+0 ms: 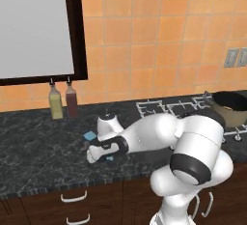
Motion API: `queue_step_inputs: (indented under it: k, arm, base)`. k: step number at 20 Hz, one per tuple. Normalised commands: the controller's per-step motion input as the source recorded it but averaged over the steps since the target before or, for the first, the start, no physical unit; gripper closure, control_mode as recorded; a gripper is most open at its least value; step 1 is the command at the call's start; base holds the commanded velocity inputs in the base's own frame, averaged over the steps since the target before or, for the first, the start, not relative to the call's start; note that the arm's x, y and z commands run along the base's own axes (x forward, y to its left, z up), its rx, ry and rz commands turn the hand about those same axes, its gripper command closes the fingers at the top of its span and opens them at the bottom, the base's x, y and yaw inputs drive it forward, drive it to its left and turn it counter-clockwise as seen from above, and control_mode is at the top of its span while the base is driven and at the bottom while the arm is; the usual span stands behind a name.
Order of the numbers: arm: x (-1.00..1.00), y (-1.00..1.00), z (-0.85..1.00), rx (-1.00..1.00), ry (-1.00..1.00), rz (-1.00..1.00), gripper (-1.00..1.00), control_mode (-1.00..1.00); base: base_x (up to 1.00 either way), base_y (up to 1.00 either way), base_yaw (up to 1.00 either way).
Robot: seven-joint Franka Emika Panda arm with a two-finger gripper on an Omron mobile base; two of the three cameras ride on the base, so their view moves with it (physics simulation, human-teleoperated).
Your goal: Put the potato and eggplant in the pot. Retrieve the spatula and lightly stir the vegetables in the pot.
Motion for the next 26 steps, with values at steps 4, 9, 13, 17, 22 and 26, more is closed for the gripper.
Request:
queue_step_inputs:
  k: [4, 9, 13, 17, 22, 26]
  arm:
    - [0.00, -0.14, -0.01, 0.04, 0.00, 0.00, 1.00, -1.00]
    - [-0.14, -0.27, 0.68, 0.03, -0.08, -0.01, 1.00, -1.00]
    - [-0.49, -0.41, 1.00, 0.05, -0.23, -0.04, 1.00, -1.00]
    - [-0.52, -0.63, 1.00, 0.07, -0.08, -0.13, 1.00, -1.00]
    - [-0.57, -0.95, 1.00, 0.06, 0.07, -0.28, 1.00, -1.00]
    - [-0.38, -1.00, 0.98, 0.01, 0.21, -0.33, 1.00, -1.00]
  base:
    - [0.00, 0.00, 0.00]
    - [0.00, 0.00, 0.00]
    - [0.00, 0.00, 0.00]
    - [0.00, 0.00, 0.00]
    - [0.00, 0.00, 0.00]
    - [0.00, 0.00, 0.00]
